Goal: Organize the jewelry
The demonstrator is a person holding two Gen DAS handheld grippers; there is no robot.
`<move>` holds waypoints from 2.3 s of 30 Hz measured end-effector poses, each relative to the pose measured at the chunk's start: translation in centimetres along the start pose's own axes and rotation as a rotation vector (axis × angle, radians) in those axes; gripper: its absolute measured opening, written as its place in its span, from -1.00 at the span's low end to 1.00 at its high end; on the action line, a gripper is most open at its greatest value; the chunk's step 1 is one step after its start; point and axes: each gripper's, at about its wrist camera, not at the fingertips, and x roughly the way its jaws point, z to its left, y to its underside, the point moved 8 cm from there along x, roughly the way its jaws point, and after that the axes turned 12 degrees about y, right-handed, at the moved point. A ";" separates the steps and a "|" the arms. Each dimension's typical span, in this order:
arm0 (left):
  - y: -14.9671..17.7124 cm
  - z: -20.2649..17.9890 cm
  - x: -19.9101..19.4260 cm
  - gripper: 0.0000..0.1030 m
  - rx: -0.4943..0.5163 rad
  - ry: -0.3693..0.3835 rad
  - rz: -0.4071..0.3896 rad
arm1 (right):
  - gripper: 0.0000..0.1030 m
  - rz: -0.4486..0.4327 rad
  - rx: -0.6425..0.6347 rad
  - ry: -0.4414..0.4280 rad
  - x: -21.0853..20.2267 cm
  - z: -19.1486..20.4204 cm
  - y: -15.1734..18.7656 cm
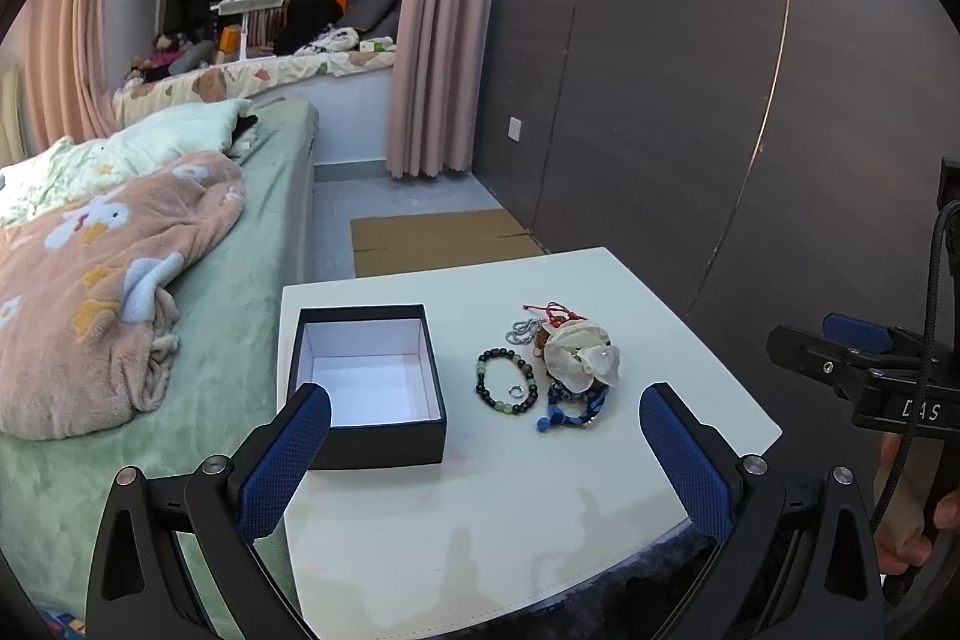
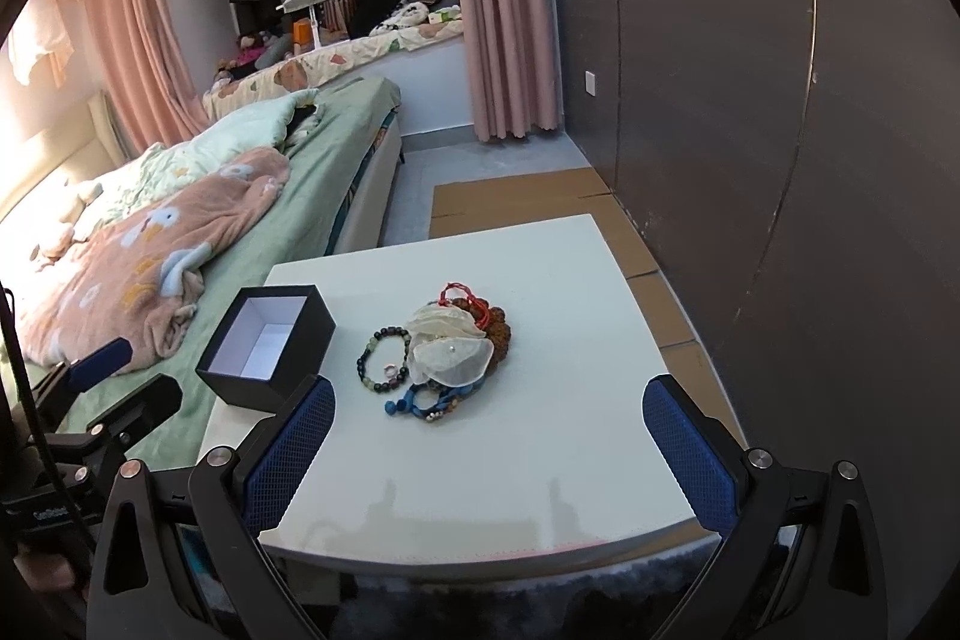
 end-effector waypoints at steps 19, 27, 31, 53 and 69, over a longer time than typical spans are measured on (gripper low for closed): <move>0.5 0.1 0.3 0.99 -0.002 -0.004 0.011 | 1.00 0.013 -0.009 -0.002 -0.3 0.0 0.1; 0.5 0.6 0.8 0.99 -0.049 -0.003 0.017 | 1.00 0.013 0.001 -0.007 -0.4 -0.4 -0.1; 0.3 0.9 0.6 0.99 -0.057 -0.010 0.004 | 1.00 0.013 0.009 -0.010 -0.3 -1.0 -0.2; -1.0 -1.7 6.9 0.94 -0.057 0.086 0.060 | 1.00 0.128 0.208 -0.008 3.6 -5.6 -1.0; 0.5 -2.4 14.0 0.53 -0.074 0.136 0.193 | 1.00 0.250 0.301 0.024 8.7 -7.8 -0.8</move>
